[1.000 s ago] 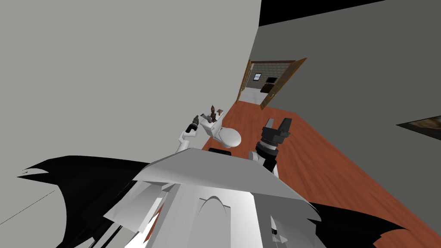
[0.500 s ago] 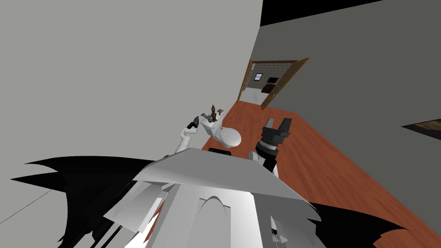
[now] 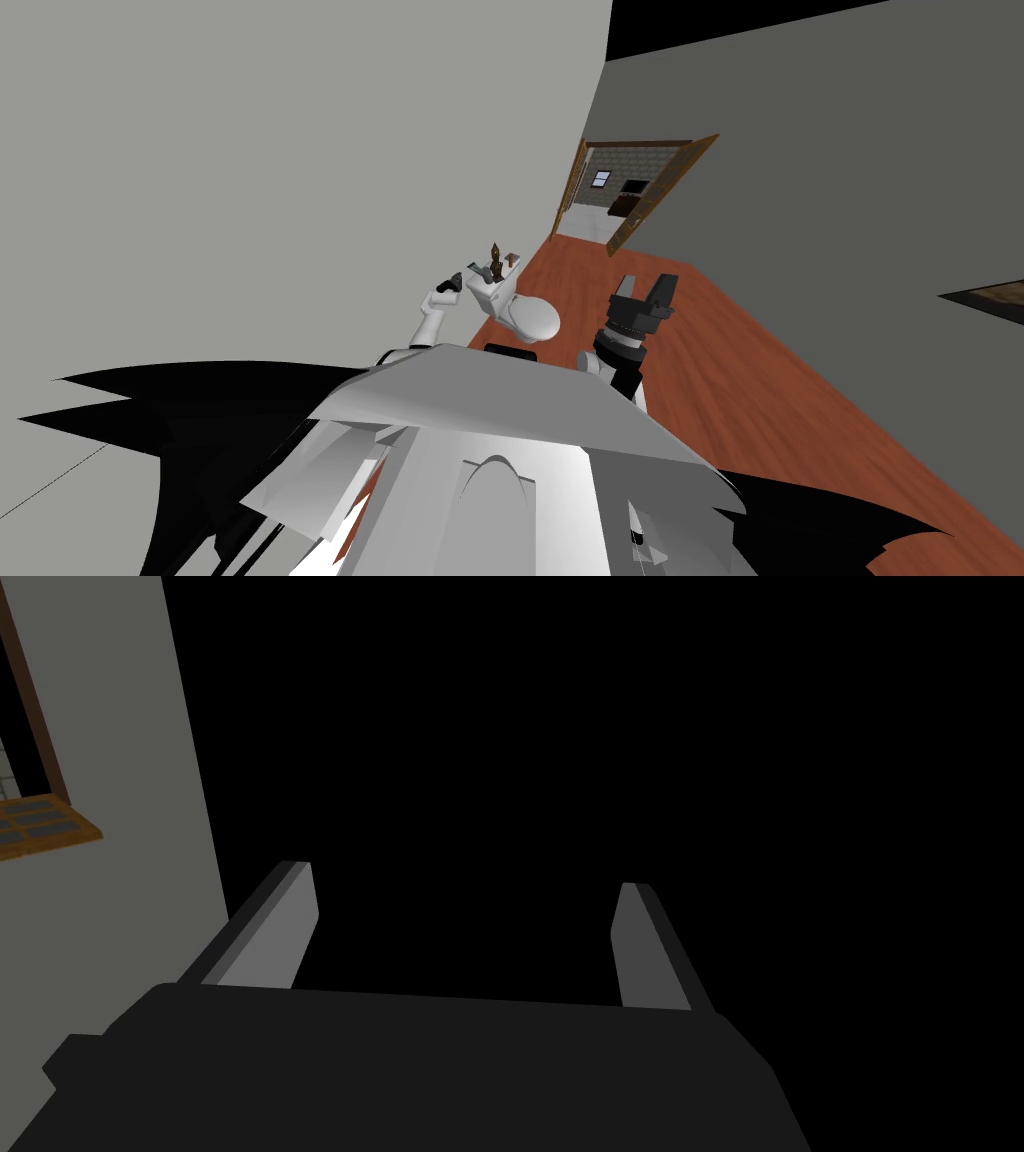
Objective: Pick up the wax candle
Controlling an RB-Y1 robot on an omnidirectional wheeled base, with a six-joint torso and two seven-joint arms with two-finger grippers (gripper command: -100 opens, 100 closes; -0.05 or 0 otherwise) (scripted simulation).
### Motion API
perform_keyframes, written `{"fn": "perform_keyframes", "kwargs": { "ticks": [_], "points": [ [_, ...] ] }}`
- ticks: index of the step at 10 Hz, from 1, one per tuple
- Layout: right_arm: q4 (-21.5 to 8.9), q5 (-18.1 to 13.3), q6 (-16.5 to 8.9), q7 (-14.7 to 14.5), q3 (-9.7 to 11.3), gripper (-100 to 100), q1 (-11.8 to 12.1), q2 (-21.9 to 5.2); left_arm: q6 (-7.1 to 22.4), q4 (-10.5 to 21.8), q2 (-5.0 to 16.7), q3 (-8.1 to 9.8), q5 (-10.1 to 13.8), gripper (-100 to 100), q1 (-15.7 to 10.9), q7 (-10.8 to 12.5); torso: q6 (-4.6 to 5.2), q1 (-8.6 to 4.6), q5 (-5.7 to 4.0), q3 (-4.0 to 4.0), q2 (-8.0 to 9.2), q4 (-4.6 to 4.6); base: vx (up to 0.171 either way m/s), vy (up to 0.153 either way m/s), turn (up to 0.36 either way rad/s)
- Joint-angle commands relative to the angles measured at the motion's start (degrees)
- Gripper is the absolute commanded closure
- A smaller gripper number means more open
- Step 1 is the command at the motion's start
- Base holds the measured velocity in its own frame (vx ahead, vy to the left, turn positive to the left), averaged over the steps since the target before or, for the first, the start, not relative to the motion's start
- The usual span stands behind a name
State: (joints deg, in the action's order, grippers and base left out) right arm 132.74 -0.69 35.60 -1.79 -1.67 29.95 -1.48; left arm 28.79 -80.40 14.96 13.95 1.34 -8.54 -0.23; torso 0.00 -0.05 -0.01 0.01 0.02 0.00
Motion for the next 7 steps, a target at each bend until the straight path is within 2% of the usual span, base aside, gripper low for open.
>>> {"fn": "perform_keyframes", "kwargs": {
  "ticks": [1, 2, 3, 4, 5, 6, 7],
  "points": [
    [0.00, 0.00, 0.00, 0.00, 0.00, 0, 0.00, 0.00, 2.86, 2.86, 0.73, 0.77, 0.19, -100, -2.86, 0.58, 0.00, 0.00, 0.00, 0.00, 0.00, 0.00, -0.012, -0.015, 0.015],
    [0.00, 0.00, 0.00, 0.00, 0.00, 0, 0.00, 0.00, 4.66, 4.48, 0.73, 0.77, 0.19, -100, -4.02, 0.58, 0.01, -0.01, -0.01, 0.00, 0.00, 0.01, -0.013, -0.015, 0.009],
    [0.00, 0.00, 0.00, 0.00, 0.00, 0, 0.00, 0.00, 4.95, 4.55, 0.73, 0.77, 0.19, -100, -4.02, 0.58, 0.01, -0.02, 0.00, 0.00, 0.00, 0.00, -0.006, -0.007, -0.003],
    [0.00, 0.00, 0.00, 0.00, 0.00, 0, 0.00, 0.00, 6.93, 7.72, 1.44, 1.40, 0.50, -100, -6.90, 1.07, -0.01, 0.01, 0.00, 0.00, 0.00, 0.00, -0.009, -0.010, 0.015],
    [0.00, 0.00, 0.00, 0.00, 0.00, 0, 0.00, 0.00, 8.46, 8.08, 1.44, 1.40, 0.50, -100, -7.33, 1.07, 0.00, 0.00, -0.01, 0.00, -0.01, 0.00, -0.007, -0.011, 0.005],
    [0.00, 0.00, 0.00, 0.00, 0.00, 0, 0.00, 0.00, 10.19, 10.23, 2.14, 1.99, 0.81, -100, -9.54, 1.58, 0.00, 0.00, 0.00, 0.00, -0.01, 0.00, -0.011, -0.016, 0.011],
    [0.00, 0.00, 0.00, 0.00, 0.00, 0, 0.00, 0.00, 11.87, 11.60, 2.14, 1.99, 0.81, -100, -10.67, 1.58, 0.00, -0.02, -0.01, 0.00, 0.00, 0.00, -0.011, -0.014, 0.005]
  ]
}}
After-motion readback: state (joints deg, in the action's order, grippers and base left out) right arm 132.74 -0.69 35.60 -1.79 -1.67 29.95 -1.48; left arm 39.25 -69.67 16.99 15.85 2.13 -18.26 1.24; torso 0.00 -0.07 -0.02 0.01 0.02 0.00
